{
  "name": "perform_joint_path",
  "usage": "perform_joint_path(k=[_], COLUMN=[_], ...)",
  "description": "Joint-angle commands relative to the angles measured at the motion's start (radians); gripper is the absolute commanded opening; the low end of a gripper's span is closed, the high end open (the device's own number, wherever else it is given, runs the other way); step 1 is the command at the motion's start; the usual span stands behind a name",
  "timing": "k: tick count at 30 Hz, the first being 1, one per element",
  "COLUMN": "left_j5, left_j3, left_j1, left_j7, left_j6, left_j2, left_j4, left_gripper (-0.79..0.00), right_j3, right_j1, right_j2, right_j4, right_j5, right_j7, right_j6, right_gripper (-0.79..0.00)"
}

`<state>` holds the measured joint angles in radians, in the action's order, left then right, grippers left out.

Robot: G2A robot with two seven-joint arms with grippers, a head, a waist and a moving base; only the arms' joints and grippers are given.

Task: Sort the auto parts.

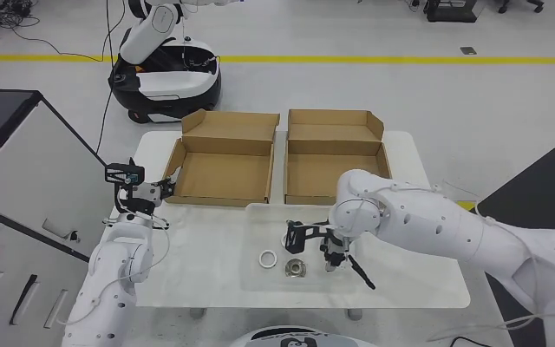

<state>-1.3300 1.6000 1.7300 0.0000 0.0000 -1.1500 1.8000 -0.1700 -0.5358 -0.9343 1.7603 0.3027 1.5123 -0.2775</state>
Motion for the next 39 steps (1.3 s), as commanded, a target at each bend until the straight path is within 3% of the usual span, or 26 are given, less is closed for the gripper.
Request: perform_joint_path(k=[1,39], left_j5=[0.000,0.000], left_j3=[0.000,0.000], left_j1=[0.000,0.000], left_j7=[0.000,0.000], left_j6=[0.000,0.000], left_j2=[0.000,0.000], left_j4=[0.000,0.000], left_gripper=[0.000,0.000], right_j3=[0.000,0.000], right_j1=[-0.004,-0.039], right_j2=[-0.005,-0.053], right_j4=[-0.005,-0.077], right_j5=[0.003,0.027], right_j7=[0.003,0.024], right_j6=[0.002,0.015], right_gripper=[-0.416,-0.517])
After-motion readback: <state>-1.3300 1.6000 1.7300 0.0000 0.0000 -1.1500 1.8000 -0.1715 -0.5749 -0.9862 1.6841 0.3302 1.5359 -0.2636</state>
